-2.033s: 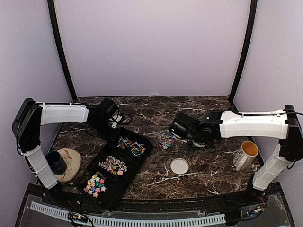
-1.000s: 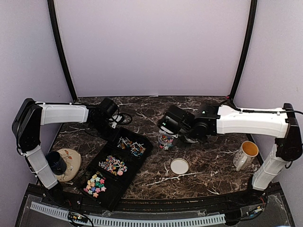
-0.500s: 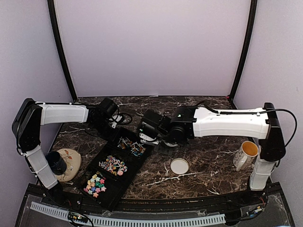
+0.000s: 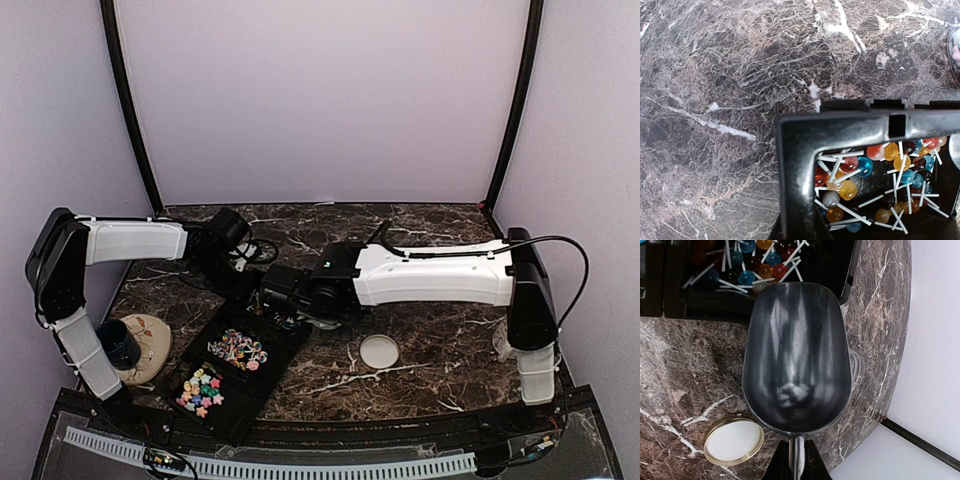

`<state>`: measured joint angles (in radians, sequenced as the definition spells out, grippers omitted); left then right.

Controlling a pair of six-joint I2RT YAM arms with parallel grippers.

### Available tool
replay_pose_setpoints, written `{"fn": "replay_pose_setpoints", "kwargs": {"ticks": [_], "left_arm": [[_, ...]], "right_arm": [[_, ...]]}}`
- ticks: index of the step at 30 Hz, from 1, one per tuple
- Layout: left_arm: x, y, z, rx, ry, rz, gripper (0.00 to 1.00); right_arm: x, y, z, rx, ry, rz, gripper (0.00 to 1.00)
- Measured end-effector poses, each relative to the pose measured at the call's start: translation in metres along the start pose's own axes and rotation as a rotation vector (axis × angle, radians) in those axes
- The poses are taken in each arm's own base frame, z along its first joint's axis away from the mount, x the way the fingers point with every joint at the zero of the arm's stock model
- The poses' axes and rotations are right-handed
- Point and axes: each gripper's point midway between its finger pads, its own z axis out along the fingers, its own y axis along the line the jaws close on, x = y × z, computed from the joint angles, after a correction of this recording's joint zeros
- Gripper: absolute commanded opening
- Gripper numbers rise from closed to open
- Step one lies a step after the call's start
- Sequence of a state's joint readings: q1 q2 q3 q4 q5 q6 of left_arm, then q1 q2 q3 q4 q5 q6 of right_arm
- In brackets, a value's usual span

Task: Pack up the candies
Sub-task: Scoop the fake candies from the plate.

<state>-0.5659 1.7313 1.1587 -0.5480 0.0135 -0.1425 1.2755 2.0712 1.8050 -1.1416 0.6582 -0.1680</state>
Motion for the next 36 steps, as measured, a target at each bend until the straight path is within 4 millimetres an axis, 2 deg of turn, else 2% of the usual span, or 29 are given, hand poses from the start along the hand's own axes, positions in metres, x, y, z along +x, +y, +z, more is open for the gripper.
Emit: {"fn": "replay_pose_setpoints", "kwargs": {"ticks": [9, 13, 17, 21, 24, 27, 32, 36], "left_arm": [[-0.001, -0.006, 0.0, 0.031, -0.004, 0.003, 0.0], [-0.006, -0.013, 0.0, 0.112, -0.02, -0.011, 0.0], [-0.008, -0.016, -0.003, 0.192, -0.053, -0.032, 0.0], [-0.011, -0.023, -0.015, 0.28, -0.109, -0.044, 0.0], [-0.016, -0.035, -0.026, 0.384, -0.155, -0.055, 0.0], [-0.023, -0.05, -0.034, 0.499, -0.193, -0.063, 0.0], [-0.026, -0.07, -0.046, 0.646, -0.24, -0.064, 0.0], [-0.029, -0.073, -0.051, 0.665, -0.258, -0.053, 0.0]], "right_arm": [[-0.011, -0.001, 0.002, 0.057, 0.023, -0.038, 0.0], [-0.01, -0.01, -0.008, 0.067, -0.041, 0.033, 0.0], [0.003, -0.044, -0.05, 0.083, -0.194, 0.195, 0.0], [0.019, -0.087, -0.112, 0.103, -0.425, 0.394, 0.0], [0.028, -0.105, -0.138, 0.109, -0.53, 0.487, 0.0], [0.026, -0.107, -0.14, 0.11, -0.553, 0.513, 0.0], [0.017, -0.09, -0.112, 0.097, -0.484, 0.476, 0.0], [0.016, -0.082, -0.101, 0.09, -0.448, 0.449, 0.0]]}}
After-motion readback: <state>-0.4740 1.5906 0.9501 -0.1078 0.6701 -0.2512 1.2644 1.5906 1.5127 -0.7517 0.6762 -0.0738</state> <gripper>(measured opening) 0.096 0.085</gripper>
